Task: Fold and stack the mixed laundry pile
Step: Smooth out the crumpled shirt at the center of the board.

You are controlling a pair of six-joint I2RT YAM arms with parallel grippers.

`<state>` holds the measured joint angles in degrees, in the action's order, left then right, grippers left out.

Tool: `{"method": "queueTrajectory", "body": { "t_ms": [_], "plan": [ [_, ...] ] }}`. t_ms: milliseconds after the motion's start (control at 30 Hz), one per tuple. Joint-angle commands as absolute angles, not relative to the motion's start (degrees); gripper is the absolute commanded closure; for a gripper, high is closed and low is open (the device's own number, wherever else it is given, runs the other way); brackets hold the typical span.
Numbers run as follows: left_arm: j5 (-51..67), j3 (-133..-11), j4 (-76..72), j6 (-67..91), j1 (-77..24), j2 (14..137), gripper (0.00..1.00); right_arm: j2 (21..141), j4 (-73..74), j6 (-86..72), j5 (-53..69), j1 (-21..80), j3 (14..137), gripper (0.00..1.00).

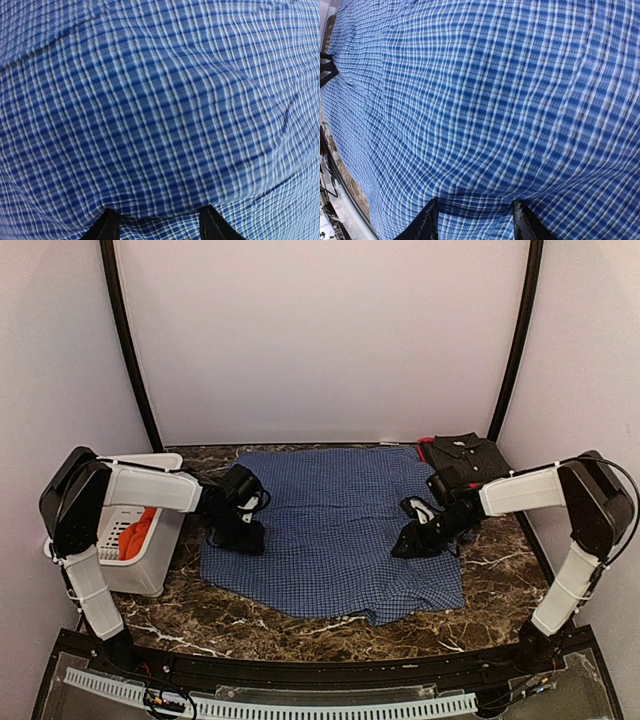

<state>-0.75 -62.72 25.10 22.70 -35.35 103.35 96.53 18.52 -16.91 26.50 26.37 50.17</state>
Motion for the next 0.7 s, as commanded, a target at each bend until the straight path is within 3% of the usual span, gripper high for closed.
{"method": "queueTrajectory", "body": {
  "t_ms": [0, 167, 300, 400, 500, 667],
  "plan": [
    [0.97, -69.13, 25.1, 22.04, -30.32, 109.11, 0.48, 101.76, 19.5, -15.76, 23.5, 23.73, 56.93, 0.53],
    [1.41, -79.95, 27.31, 19.58, -26.32, 117.42, 0.49, 108.93, 20.52, -13.14, 25.14, 18.65, 65.3, 0.54],
    [0.64, -86.71, 29.07, 19.21, -25.46, 115.79, 0.38, 105.59, 23.32, -10.91, 26.23, 18.47, 70.29, 0.55],
    [2.36, -79.38, 25.75, 22.67, -25.78, 105.38, 0.32, 94.87, 23.76, -11.65, 27.39, 19.79, 65.97, 0.54],
    [4.22, -67.26, 22.07, 25.71, -26.64, 96.32, 0.31, 84.49, 25.94, -12.61, 24.86, 23.18, 60.07, 0.52],
    [3.51, -57.89, 24.0, 32.0, -30.11, 85.56, 0.31, 74.54, 31.21, -23.76, 21.09, 28.86, 51.4, 0.51]
  ]
}}
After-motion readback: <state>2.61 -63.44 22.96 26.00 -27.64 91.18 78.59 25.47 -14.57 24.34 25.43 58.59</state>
